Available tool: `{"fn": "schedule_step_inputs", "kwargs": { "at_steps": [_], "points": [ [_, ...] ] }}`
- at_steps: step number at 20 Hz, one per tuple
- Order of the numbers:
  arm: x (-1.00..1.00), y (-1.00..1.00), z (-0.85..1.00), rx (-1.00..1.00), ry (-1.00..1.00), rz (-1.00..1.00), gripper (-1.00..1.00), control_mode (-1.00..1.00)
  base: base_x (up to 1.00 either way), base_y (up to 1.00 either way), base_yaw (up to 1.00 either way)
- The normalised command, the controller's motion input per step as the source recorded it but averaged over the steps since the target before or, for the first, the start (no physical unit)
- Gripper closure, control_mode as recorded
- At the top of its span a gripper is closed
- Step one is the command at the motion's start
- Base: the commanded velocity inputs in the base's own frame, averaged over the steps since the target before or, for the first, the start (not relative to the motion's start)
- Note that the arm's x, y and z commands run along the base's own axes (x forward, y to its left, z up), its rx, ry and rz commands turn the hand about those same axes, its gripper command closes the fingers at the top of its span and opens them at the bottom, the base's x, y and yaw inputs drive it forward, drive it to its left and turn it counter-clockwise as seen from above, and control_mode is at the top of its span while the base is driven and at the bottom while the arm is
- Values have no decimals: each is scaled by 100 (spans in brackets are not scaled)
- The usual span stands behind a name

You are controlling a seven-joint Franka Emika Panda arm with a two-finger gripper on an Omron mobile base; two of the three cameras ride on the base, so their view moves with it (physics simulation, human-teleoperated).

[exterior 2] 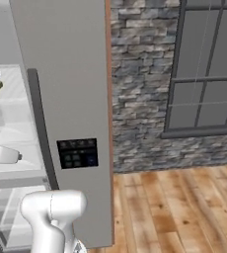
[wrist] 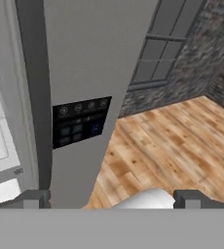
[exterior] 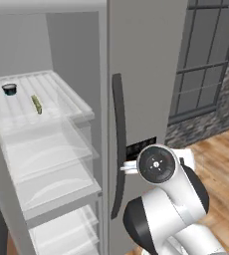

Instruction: Pick the egg and butter from the fridge and place them by the bowl for mixing.

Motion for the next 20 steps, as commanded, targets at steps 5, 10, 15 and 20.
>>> {"fn": "schedule_step_inputs", "kwargs": {
  "at_steps": [5,10,15,20],
  "points": [
    [0,0,0,0,0,0,-100,100,8,33,5],
    [0,0,0,0,0,0,-100,100,-1,34,14],
    [0,0,0,0,0,0,-100,100,0,11,5],
    [0,0,0,0,0,0,-100,100,0,19,25]
  ]
}}
